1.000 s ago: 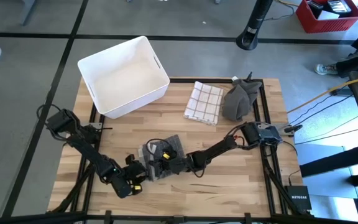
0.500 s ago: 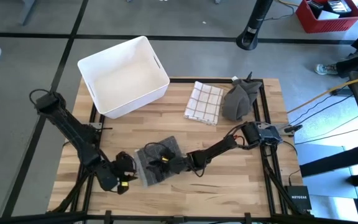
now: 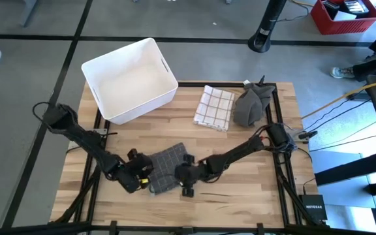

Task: Fold towel
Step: Fold the gray checkered towel

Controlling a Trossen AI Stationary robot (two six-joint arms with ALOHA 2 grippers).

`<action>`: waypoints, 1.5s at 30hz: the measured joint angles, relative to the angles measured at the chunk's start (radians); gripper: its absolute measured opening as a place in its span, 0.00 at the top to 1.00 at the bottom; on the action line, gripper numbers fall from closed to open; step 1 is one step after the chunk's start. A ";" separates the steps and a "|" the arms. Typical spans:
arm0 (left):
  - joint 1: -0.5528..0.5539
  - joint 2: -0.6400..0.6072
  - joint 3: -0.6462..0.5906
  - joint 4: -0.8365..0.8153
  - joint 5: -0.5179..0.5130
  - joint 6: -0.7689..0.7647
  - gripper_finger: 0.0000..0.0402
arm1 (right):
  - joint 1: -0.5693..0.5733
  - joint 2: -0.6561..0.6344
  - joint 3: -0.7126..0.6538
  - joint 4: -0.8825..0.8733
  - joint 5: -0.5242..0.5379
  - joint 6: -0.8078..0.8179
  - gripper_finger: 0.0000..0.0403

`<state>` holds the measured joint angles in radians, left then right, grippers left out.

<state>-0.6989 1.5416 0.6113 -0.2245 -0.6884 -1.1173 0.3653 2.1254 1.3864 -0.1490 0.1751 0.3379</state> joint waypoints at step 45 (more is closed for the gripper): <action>0.418 0.112 0.071 -0.235 0.084 0.204 0.66 | -0.235 -0.621 -0.276 -0.721 0.519 -0.027 0.57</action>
<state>-0.2811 1.6533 0.6824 -0.4598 -0.6039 -0.9136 0.1298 1.5047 1.1102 -0.8700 0.6937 0.3112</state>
